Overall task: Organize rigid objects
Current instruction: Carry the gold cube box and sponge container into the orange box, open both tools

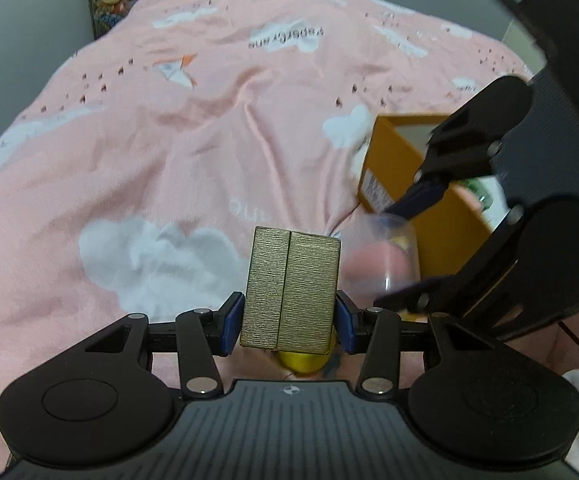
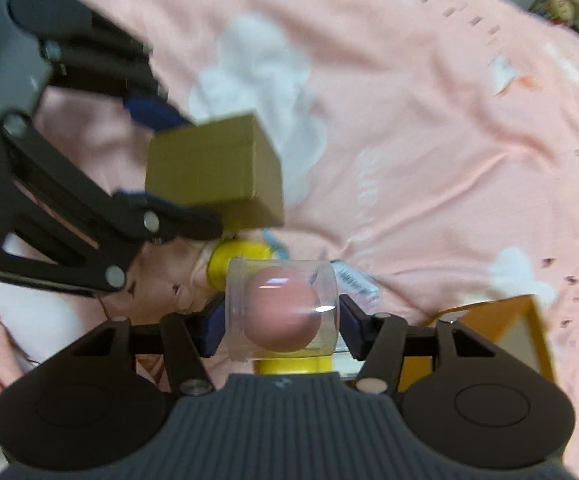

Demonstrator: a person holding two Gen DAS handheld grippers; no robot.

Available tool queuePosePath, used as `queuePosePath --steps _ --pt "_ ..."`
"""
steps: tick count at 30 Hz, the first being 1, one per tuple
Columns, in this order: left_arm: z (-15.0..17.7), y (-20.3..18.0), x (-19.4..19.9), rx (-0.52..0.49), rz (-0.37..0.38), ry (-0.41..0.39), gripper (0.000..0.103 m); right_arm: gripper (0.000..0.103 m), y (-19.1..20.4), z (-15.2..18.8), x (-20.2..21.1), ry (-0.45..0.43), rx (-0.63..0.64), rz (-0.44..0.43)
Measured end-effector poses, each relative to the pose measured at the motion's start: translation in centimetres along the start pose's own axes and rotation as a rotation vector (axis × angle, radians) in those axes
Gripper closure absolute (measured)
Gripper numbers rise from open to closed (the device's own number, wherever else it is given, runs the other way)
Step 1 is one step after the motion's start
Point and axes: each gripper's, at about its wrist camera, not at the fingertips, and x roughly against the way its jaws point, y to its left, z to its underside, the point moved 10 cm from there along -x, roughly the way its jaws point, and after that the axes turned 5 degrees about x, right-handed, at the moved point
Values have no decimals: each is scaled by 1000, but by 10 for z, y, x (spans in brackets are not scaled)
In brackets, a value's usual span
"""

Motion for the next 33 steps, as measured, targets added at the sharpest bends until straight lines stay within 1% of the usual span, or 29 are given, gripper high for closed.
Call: queuePosePath --steps 4,7,10,13,16,17,20,24,26,29,33 --pt "-17 -18 19 -12 18 -62 50 46 -18 4 59 -116 -48 88" --pt "-33 -41 29 -19 75 -110 50 46 -37 20 98 -169 -97 167" --pt "-48 -70 33 -49 129 -136 50 46 -63 47 124 -174 -164 242" --pt "-59 -104 30 -92 181 -143 50 46 -82 79 132 -144 -237 292" --pt "-65 -135 19 -121 232 -130 50 46 -96 121 128 -88 -301 315" --pt "-66 -145 13 -122 246 -116 50 46 -99 134 119 -67 -319 317" --pt "-70 -170 -12 -124 289 -69 50 46 -114 169 100 -6 -370 310" --pt "-75 -196 -48 -97 348 12 50 46 -131 212 77 60 -417 305" --pt "-80 -206 -64 -85 365 41 50 46 -138 226 65 83 -407 300" --pt "-87 -222 -88 -81 362 71 50 46 -148 244 49 122 -365 292" --pt "-90 -238 -120 -60 341 115 50 46 -160 255 28 180 -226 292"
